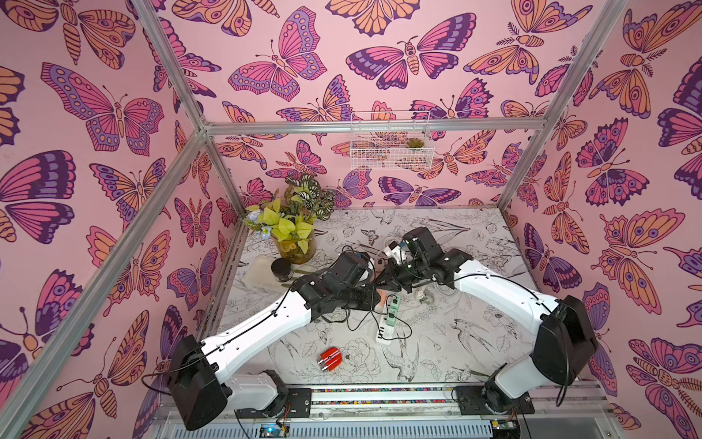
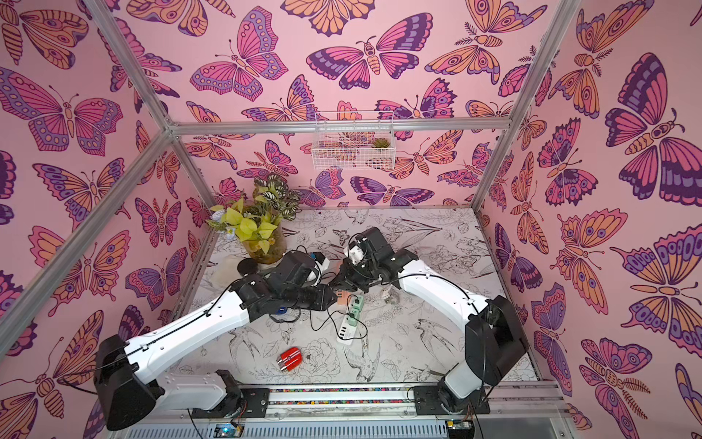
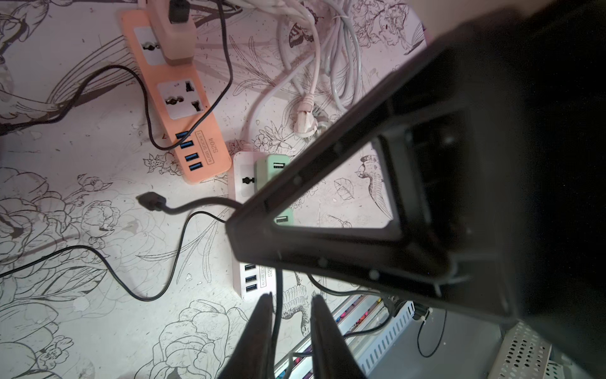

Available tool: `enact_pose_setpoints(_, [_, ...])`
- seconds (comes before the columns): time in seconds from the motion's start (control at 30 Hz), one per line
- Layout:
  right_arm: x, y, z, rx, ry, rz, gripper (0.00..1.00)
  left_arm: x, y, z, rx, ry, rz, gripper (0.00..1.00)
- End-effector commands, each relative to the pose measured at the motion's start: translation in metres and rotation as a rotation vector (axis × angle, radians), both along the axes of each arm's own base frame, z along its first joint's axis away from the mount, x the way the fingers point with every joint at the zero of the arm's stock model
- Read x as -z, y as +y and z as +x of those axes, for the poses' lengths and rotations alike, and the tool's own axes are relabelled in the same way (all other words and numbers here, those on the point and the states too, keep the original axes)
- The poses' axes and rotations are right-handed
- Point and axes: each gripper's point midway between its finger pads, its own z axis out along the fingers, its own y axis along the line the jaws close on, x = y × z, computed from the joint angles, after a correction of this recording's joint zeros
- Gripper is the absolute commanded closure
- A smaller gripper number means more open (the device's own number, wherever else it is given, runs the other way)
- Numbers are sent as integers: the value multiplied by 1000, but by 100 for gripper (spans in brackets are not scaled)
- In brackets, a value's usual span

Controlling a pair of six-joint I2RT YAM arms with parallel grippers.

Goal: Charge the electric shaver
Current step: Pick up the charging cable from the center of the board.

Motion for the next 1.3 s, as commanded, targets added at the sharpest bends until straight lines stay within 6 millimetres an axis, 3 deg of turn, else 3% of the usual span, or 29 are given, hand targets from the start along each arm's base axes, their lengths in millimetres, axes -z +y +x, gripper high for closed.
enact_pose_setpoints(0.0, [-15, -9, 6, 7, -79, 28, 100, -20, 0, 11, -80, 14, -80, 56])
enact_pose_setpoints(0.13, [-23, -14, 7, -6, -132, 57, 100, -36, 24, 28, -308, 125, -227, 49])
enact_pose_setpoints(0.3, [-39, -13, 5, -36, -232, 136, 100, -26, 50, 56, -657, 385, -533, 47])
enact_pose_setpoints(0.47, [-48, -10, 1, -60, -271, 192, 100, -14, 53, 76, -836, 570, -769, 44])
enact_pose_setpoints(0.6, [-54, -8, -1, -72, -285, 231, 100, -1, 42, 82, -865, 717, -833, 43])
enact_pose_setpoints(0.77, [-54, -8, -3, -77, -283, 240, 100, 12, 41, 94, -903, 755, -874, 47])
enact_pose_setpoints(1.17, [-57, -10, -4, -61, -289, 248, 100, 17, 35, 94, -882, 802, -880, 78])
enact_pose_setpoints(1.27, [-55, -11, -5, -60, -286, 244, 100, 18, 36, 94, -887, 794, -883, 90])
